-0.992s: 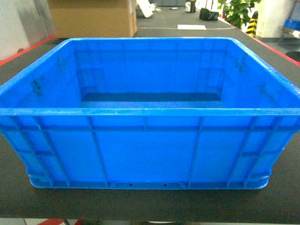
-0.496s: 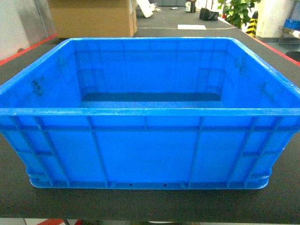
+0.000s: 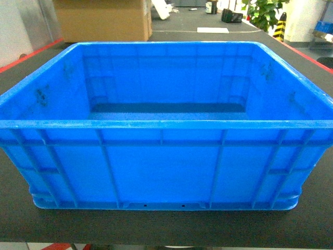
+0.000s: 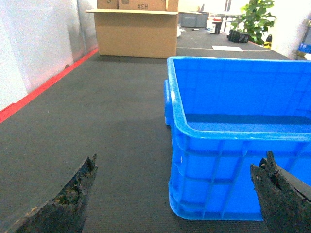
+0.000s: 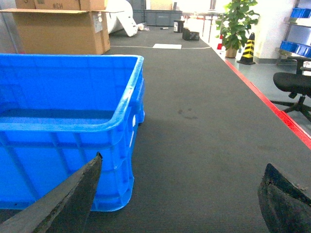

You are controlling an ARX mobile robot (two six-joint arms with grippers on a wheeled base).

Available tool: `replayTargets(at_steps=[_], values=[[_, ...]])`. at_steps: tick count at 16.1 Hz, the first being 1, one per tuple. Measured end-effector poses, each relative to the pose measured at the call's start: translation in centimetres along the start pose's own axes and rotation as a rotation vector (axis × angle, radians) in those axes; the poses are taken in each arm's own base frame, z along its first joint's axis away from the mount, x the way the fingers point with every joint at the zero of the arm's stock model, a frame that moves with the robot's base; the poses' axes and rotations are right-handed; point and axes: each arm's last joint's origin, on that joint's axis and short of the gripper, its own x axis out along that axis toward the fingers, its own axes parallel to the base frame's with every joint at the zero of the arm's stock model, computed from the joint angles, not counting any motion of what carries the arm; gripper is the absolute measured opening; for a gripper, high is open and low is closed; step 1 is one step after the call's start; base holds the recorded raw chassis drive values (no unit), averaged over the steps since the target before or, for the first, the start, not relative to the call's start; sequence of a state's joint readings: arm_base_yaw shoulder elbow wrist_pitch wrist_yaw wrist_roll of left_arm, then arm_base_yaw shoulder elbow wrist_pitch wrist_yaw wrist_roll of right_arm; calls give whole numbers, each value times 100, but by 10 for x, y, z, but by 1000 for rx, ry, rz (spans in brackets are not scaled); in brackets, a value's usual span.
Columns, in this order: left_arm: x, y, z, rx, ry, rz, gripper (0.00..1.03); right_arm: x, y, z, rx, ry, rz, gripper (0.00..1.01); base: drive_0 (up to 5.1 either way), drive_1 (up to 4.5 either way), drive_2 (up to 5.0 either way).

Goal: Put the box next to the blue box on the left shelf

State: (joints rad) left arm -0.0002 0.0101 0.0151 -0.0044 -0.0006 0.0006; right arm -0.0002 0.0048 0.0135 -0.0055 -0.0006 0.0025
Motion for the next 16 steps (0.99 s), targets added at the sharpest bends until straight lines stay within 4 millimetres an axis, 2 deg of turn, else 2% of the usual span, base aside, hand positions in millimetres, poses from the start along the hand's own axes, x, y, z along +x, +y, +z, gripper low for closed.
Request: replayTargets(at_steps=[16], values=[[0, 0, 0, 0, 0, 0, 98, 0, 0, 0, 0, 0, 0, 98, 0, 0, 0]])
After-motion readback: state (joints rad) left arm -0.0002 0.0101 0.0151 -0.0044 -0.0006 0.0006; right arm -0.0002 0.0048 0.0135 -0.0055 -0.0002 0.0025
